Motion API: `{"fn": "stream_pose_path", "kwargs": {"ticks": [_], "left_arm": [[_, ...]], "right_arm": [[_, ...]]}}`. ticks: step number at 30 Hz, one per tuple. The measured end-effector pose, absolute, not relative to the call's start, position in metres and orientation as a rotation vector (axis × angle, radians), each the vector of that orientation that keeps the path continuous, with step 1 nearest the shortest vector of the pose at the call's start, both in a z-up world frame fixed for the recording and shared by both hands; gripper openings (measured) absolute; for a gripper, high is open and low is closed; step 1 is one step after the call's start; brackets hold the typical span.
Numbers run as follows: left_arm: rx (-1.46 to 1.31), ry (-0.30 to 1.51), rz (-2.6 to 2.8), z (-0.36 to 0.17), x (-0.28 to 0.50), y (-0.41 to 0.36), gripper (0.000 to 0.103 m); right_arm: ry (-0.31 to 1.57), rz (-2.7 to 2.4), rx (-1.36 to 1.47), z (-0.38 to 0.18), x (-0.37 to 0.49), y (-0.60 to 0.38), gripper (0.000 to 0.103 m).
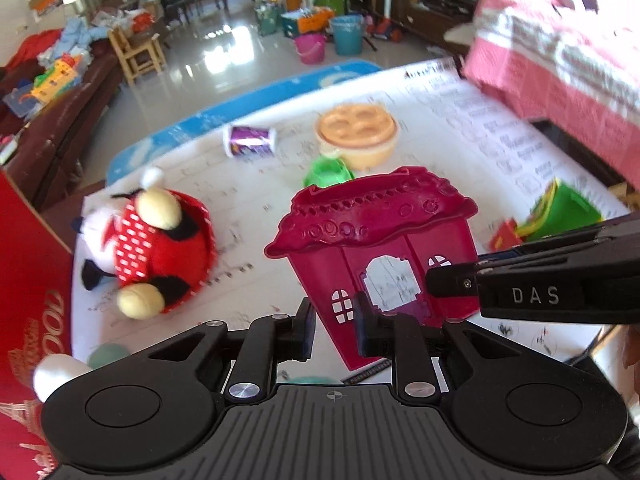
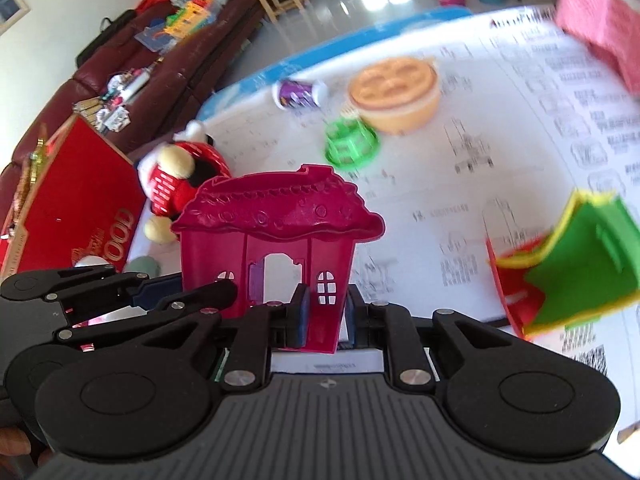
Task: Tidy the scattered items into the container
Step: 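Lift the pink house with both grippers and carry it over the red box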
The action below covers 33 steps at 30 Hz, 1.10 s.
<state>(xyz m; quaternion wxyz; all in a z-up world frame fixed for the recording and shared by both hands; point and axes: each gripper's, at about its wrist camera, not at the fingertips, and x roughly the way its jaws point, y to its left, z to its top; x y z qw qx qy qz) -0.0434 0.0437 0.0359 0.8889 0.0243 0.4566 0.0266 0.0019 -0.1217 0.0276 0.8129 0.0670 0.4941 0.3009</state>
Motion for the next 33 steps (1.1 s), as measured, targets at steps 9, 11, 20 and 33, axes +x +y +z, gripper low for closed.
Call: {"fn": "stream_pose_path", "kwargs": {"ticks": [9,11,20,33], "left_arm": [[-0.043,0.789,0.169,0.101,-0.069,0.092,0.017],[-0.066,0.757,0.206,0.115,-0.079,0.108,0.017],[-0.172,0.644,0.450,0.154,-0.143,0.197,0.021],[-0.237,0.550,0.805,0.204,-0.239,0.311,0.025]], "right_arm": [[0.895,0.760,0.037,0.102,0.000,-0.070,0.023],[0.862,0.795,0.005,0.118,-0.002,-0.050,0.024],[0.747,1.007,-0.164,0.170,-0.040,0.076,0.027],[0.652,1.314,-0.268,0.220,-0.111,0.244,0.030]]}}
